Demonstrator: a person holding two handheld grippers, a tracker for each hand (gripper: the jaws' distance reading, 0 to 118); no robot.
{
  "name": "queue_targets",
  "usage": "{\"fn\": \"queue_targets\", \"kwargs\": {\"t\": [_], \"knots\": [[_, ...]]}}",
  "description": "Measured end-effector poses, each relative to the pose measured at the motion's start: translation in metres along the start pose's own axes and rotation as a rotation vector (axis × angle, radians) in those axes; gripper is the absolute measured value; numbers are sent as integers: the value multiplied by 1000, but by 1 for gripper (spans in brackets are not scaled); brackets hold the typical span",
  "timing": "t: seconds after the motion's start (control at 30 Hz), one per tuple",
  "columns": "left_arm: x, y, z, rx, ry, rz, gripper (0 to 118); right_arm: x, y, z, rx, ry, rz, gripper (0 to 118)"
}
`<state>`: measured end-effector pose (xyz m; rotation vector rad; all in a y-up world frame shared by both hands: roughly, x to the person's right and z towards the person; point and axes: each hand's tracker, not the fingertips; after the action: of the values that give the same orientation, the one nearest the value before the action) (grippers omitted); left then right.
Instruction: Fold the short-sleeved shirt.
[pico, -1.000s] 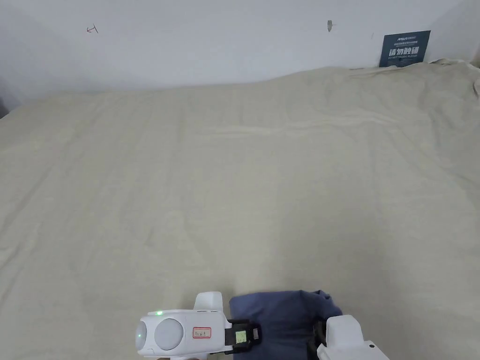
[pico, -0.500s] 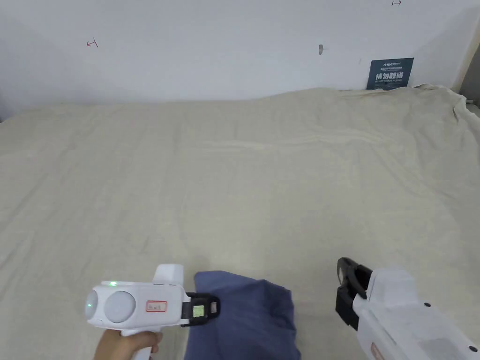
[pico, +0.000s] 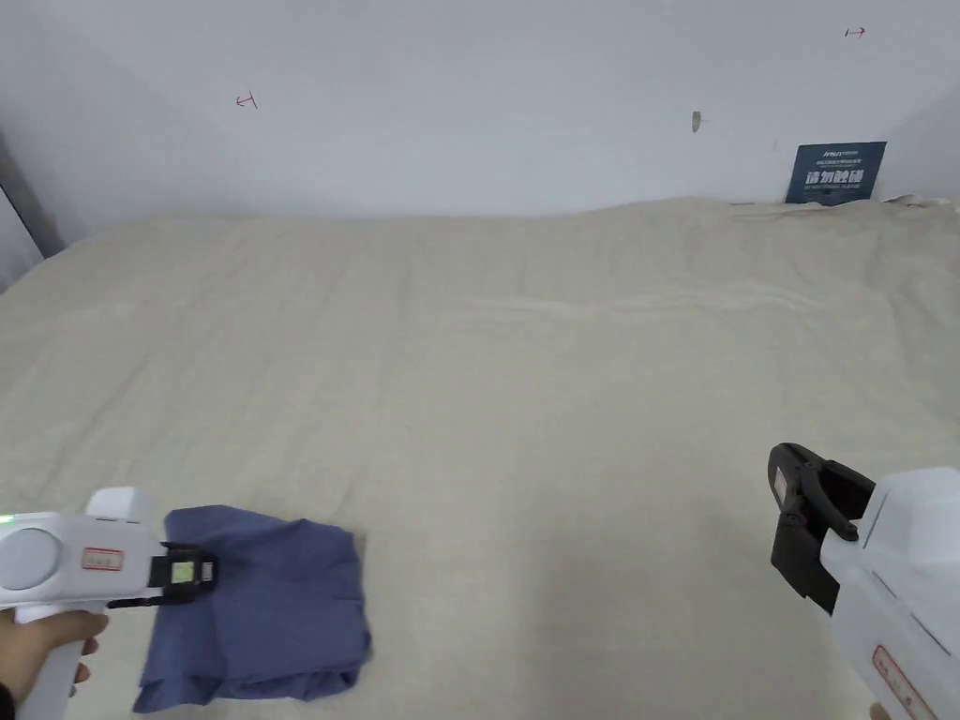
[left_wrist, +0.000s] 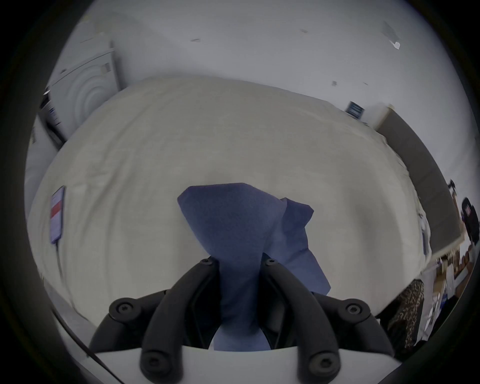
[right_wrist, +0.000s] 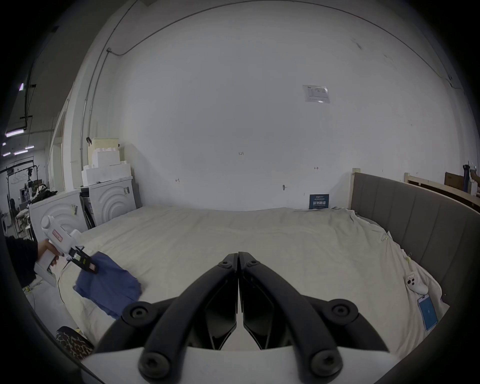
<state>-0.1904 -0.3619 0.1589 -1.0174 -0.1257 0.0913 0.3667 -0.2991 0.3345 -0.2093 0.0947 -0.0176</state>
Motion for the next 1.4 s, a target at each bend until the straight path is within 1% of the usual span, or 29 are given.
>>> {"fn": "queue_targets", "kwargs": {"t": [0.07, 0.13, 0.3, 0.47, 0.63, 0.67, 0.7, 0.73, 0.77, 0.8, 0.83, 0.87, 0.9, 0.97, 1.0, 1.1, 1.13, 1.23, 1.27, 1.4], "knots": [[-27, 1, 5, -15, 50, 30, 20, 0, 0, -3, -5, 7, 5, 0], [-44, 2, 12, -23, 97, 34, 20, -1, 0, -6, -7, 0, 13, 0], [-84, -2, 19, -33, 179, 99, 21, 0, -2, -10, -17, -5, 20, 0], [-104, -13, 4, -66, 201, 188, 21, 2, -7, -1, -32, -6, 15, 0], [-103, -24, -17, -93, 261, 249, 24, 3, -10, 3, -57, 2, 12, 0], [-104, -24, -20, -100, 270, 254, 26, 3, -10, 4, -60, 6, 7, 0], [-104, -25, -23, -110, 288, 267, 36, 4, -11, 6, -62, 11, 3, 0], [-105, -25, -24, -111, 309, 293, 48, 3, -8, 7, -64, 14, 1, 0], [-104, -25, -25, -114, 341, 309, 64, 3, -7, 9, -65, 16, 1, 0], [-107, -25, -28, -124, 368, 307, 82, 4, -6, 11, -66, 18, 3, 0], [-105, -25, -27, -129, 379, 301, 96, 5, -6, 14, -66, 19, 4, 0], [-102, -26, -26, -118, 385, 300, 108, 4, -6, 11, -64, 22, 3, 0], [-100, -27, -23, -100, 390, 298, 113, 3, -6, 11, -63, 26, 1, 0], [-96, -27, -14, -60, 389, 299, 116, 3, -6, 11, -61, 27, -1, 0], [-92, -25, -7, -26, 391, 294, 116, -12, -5, -44, -58, 27, 1, 0], [-74, -20, 18, 69, 395, 259, 116, -13, -3, -46, -51, 23, 3, 0], [-66, -18, 29, 123, 383, 248, 116, -16, 11, -34, -49, 20, 4, 0], [-40, -14, 62, 264, 360, 219, 116, -17, 25, -24, -42, 1, 18, 0], [-30, -12, 74, 307, 357, 218, 116, 7, 3, -39, -37, -2, 20, 0], [15, -9, 121, 516, 339, 164, 116, 19, 6, -37, -20, -17, 22, 0]]}}
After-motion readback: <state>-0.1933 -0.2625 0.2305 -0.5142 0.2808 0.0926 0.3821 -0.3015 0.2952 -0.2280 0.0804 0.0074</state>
